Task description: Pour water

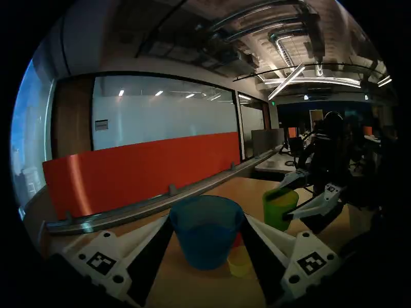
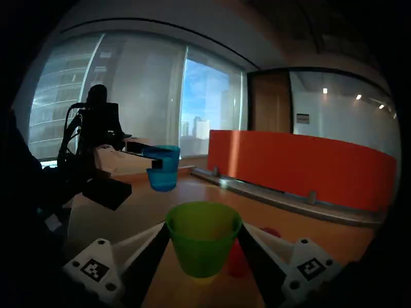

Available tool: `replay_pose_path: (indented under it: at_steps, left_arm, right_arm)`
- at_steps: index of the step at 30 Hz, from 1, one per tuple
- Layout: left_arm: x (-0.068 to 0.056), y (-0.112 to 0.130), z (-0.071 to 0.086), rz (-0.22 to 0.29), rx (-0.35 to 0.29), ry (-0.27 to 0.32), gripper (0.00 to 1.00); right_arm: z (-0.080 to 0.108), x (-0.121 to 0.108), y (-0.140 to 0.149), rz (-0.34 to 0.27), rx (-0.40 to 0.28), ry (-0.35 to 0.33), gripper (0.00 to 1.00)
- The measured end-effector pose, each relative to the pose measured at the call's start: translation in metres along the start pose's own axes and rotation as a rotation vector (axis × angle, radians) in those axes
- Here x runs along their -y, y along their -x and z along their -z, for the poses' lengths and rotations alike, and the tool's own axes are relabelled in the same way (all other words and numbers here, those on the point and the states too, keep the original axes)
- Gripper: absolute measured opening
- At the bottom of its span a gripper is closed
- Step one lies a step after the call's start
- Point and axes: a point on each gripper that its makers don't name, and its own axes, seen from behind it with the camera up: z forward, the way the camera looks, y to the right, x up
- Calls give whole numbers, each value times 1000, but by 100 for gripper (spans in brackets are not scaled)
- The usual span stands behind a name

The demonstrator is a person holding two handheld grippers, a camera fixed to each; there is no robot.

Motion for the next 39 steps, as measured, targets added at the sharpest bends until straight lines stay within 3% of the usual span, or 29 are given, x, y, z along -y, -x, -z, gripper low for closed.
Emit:
replay_pose_path:
  at_steps: [8, 17, 23, 39]
  left_arm:
    - [2, -17, -4, -32, -27, -15, 86]
    - [3, -29, -7, -135, -17, -27, 86]
    - [2, -38, -10, -176, -24, -31, 86]
    - [-8, -49, -15, -322, -13, -40, 86]
  right_arm:
    - [-12, 14, 0, 0, -3, -37, 91]
    - [-24, 26, 2, -4, -4, -70, 92]
    - [-29, 29, 2, -6, -3, -83, 92]
    - [-42, 44, 2, -8, -10, -126, 92]
